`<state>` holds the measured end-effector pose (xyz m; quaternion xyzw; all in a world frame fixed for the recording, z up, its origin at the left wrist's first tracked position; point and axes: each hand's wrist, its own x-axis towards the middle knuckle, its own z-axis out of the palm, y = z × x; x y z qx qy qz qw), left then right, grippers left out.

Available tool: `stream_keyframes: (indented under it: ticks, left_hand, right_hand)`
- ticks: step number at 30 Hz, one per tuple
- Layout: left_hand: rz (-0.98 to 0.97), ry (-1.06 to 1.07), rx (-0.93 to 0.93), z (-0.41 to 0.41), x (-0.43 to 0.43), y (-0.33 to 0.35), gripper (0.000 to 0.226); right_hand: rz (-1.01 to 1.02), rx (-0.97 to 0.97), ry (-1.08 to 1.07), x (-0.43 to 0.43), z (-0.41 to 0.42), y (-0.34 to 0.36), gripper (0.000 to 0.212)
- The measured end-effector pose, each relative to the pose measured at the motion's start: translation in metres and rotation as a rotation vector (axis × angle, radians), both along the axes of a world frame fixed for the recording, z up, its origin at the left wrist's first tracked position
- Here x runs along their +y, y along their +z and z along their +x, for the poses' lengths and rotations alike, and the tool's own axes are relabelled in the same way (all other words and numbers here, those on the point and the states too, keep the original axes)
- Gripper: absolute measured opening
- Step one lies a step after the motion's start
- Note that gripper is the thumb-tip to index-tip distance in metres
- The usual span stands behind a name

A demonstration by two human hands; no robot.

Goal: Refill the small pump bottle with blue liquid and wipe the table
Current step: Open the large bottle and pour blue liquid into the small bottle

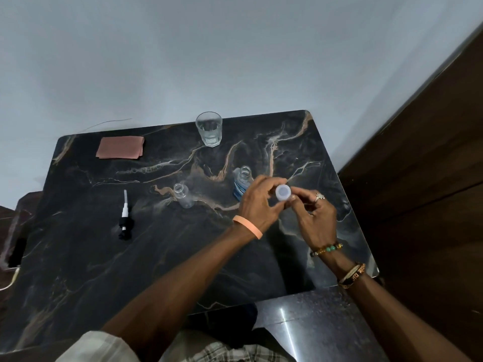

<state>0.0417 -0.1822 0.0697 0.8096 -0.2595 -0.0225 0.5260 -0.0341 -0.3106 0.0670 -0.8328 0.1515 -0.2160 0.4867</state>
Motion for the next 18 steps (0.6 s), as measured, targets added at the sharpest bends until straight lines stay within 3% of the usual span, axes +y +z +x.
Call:
stream_keyframes:
  ticks: [9, 18]
  left_hand:
    - [0.288, -0.004, 0.225, -0.025, -0.037, -0.046, 0.028]
    - [0.46, -0.022, 0.284, -0.034, -0.054, -0.073, 0.021]
  right_hand:
    - [0.065, 0.315, -0.095, -0.024, -0.028, -0.046, 0.037]
    - [0.129, 0.457, -0.157, -0.028, -0.026, -0.075, 0.022]
